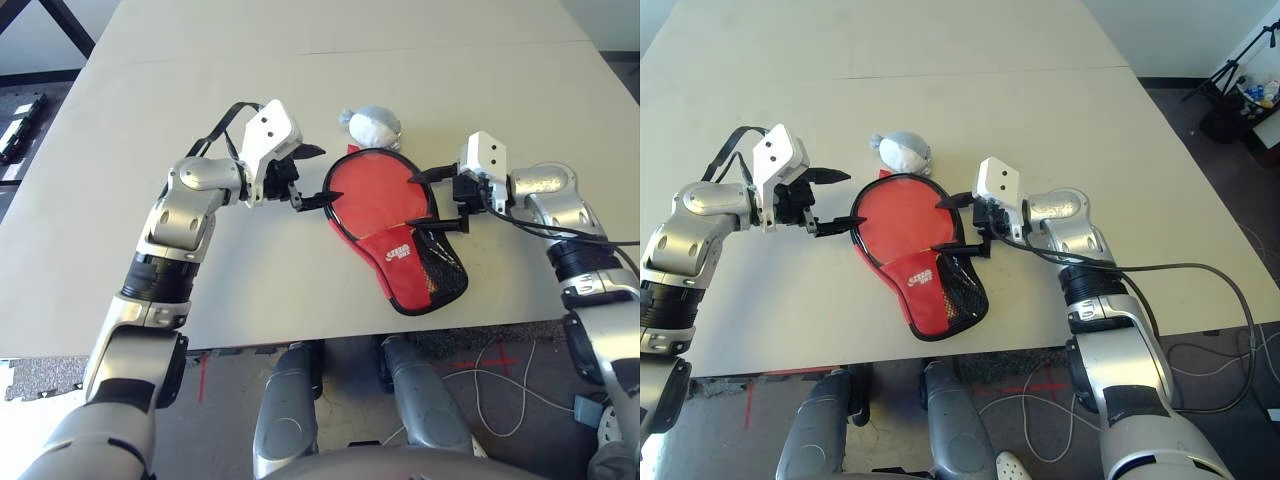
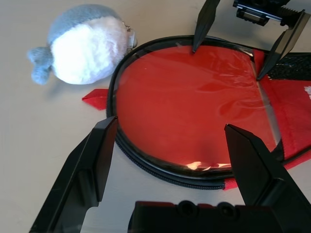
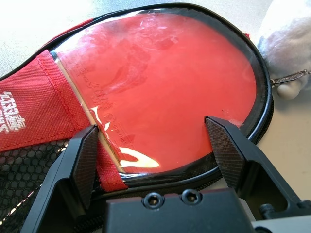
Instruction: Store the ping-pong paddle in its case and zip it.
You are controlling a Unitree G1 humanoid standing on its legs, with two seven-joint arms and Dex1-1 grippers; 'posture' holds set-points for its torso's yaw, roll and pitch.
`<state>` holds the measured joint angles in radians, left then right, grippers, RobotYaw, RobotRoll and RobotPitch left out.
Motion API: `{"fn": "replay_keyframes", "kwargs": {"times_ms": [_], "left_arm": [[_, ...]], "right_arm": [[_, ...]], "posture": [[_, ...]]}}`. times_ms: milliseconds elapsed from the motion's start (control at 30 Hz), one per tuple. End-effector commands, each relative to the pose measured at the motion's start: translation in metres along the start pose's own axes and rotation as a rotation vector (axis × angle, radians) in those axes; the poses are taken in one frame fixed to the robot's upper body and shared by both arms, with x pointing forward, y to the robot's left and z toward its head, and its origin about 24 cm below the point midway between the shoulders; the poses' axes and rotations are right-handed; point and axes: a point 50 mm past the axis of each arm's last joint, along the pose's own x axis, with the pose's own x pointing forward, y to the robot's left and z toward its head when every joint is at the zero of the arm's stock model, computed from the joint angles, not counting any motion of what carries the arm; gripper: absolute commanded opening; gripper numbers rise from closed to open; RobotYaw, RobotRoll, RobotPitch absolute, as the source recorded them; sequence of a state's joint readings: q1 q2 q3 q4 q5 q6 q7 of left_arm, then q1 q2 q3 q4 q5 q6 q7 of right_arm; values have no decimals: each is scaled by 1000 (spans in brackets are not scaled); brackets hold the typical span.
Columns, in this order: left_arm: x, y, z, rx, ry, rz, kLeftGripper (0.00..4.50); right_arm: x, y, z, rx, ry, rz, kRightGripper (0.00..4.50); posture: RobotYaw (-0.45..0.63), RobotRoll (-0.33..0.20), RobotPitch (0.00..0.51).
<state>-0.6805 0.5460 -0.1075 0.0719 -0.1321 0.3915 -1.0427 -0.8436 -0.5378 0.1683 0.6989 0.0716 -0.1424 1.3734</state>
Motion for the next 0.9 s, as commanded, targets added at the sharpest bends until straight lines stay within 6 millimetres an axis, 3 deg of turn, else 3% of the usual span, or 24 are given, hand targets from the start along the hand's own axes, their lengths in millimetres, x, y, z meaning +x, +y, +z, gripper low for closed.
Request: {"fn": "replay_keyframes", "kwargs": {"times_ms": [33,633,800,900], "left_arm": [[8,-14,-4,-39,8,-65,4466],[34,-34,-31,-94,159,-129,4466],[36,-37,-35,-95,178,-133,4466],[37,-38,-37,-93,188,-134,4466]], "right_arm": [[15,19,-25,70,101,100,4500],[9,15,-23,68,106,86,4500],[1,6,-14,48,99,62,4500],[-9,-7,3,28,76,47,4500]], "posture": [[4,0,275],[-18,0,273],[-23,0,273],[-23,0,273]]}}
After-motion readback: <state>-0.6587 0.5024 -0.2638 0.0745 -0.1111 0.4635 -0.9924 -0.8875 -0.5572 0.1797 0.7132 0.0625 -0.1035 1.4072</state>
